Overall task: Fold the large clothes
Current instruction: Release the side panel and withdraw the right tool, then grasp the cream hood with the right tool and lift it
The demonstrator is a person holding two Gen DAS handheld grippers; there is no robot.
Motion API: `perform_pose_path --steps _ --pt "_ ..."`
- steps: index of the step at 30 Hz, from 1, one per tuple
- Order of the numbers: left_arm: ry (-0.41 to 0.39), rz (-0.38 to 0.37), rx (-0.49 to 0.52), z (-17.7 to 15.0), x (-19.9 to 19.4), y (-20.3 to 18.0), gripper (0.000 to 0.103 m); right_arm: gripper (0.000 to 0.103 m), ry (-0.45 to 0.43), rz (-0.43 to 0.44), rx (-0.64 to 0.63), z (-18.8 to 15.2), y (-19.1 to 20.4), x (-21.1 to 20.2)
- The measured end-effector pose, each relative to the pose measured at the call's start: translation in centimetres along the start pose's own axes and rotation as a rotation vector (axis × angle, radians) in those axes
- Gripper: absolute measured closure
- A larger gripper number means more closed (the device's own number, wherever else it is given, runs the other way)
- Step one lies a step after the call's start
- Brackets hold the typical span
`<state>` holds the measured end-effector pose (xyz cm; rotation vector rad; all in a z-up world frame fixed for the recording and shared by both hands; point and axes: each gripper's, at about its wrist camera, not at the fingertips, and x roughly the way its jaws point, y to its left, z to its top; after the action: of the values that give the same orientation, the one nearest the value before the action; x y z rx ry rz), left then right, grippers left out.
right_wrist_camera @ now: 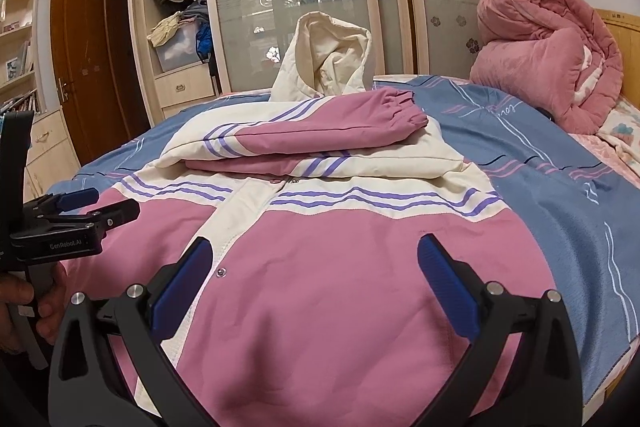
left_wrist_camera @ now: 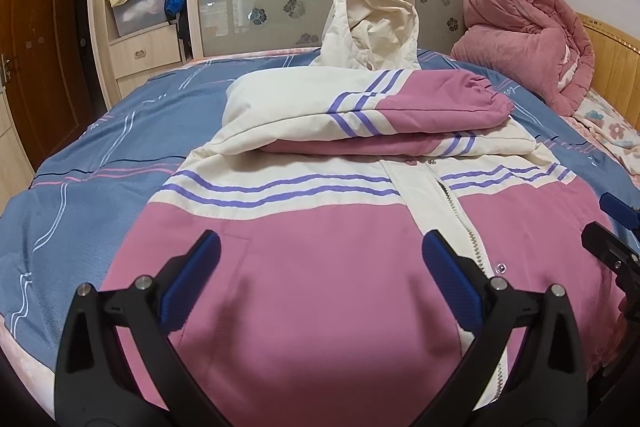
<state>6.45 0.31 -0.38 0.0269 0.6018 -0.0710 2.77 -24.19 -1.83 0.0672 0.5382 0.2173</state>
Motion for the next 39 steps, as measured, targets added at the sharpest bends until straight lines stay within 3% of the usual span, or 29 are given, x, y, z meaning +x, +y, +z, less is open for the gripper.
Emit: perform_pose_path --steps 10,14,18,23,30,35,39 --pt "-0.008 -0.036 -0.052 1.5 0.3 0.9 0.002 0.001 0.017 -0.029 0.059 1.5 -0.9 0.1" --pt "-0.018 -0.059 -0.088 2.6 0.9 1.8 0.002 0.001 0.047 -0.049 0.016 4.0 -0.4 1.2" --pt "-0.007 -0.063 -0.11 3.3 1.9 2.4 0.002 0.001 0.083 -0.021 0.003 9.2 -0.3 4.1" --pt "-0.024 -0.057 -0.144 4.1 2.3 3.4 0.002 0.007 0.143 -0.02 0.0 17.7 -1.8 12.3" --pt "-0.003 -0.068 -0.166 4.3 3.3 4.2 0.002 0.011 0.18 -0.141 0.013 29.5 -6.3 26.5" --pt "-0.001 -0.063 -0.148 4.4 3.9 4.3 0.002 0.011 0.242 -0.176 0.132 33.1 -8.9 34.2" --pt "0.043 -0.085 -0.159 4.2 5.0 4.4 0.002 0.025 0.272 -0.218 0.112 34.5 -10.2 39.0"
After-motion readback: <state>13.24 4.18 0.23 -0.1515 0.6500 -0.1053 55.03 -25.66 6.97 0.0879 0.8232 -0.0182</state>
